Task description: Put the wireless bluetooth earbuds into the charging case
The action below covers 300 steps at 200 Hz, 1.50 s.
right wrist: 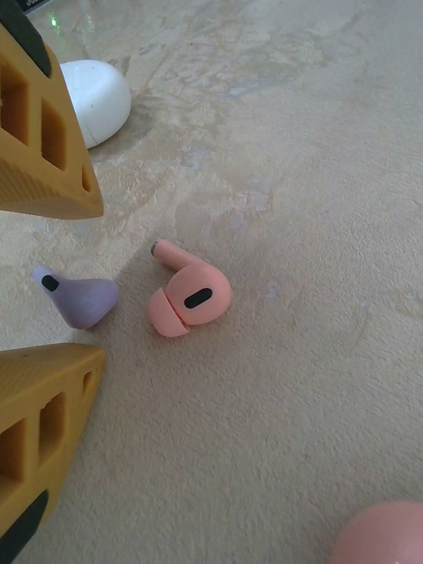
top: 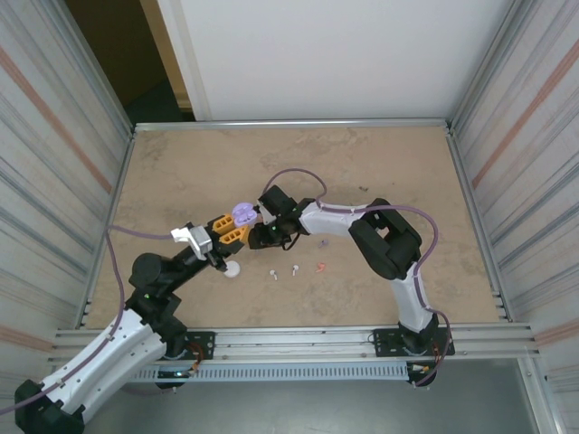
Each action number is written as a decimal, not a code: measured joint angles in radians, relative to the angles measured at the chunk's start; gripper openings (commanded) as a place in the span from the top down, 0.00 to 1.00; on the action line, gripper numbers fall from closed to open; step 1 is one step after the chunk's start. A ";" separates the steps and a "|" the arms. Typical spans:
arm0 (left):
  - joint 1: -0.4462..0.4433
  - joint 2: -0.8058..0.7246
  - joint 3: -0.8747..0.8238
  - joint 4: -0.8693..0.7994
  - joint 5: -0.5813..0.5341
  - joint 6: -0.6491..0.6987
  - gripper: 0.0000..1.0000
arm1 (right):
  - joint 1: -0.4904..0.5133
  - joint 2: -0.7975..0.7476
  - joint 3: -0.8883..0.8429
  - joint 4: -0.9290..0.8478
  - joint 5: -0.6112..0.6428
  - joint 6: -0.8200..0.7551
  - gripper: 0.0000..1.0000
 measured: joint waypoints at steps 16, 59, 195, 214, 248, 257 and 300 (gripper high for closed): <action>0.000 0.000 0.000 0.000 0.000 0.000 1.00 | 0.002 0.003 0.004 -0.004 0.000 0.000 0.60; 0.000 0.000 0.000 0.000 0.000 0.000 1.00 | 0.005 0.006 0.012 -0.016 0.011 0.000 0.63; 0.000 -0.018 0.000 -0.026 -0.001 0.001 1.00 | 0.025 0.016 0.039 -0.058 0.076 -0.002 0.69; 0.000 -0.021 0.000 -0.027 -0.001 0.000 1.00 | 0.026 0.016 0.039 -0.060 0.080 -0.003 0.71; 0.000 -0.023 0.000 -0.030 -0.001 0.000 1.00 | 0.026 0.016 0.039 -0.061 0.085 -0.005 0.76; 0.000 -0.023 0.000 -0.030 -0.001 0.001 1.00 | 0.026 0.017 0.039 -0.061 0.087 -0.006 0.78; 0.000 -0.023 0.000 -0.031 -0.002 0.001 1.00 | 0.027 0.018 0.039 -0.056 0.089 -0.008 0.81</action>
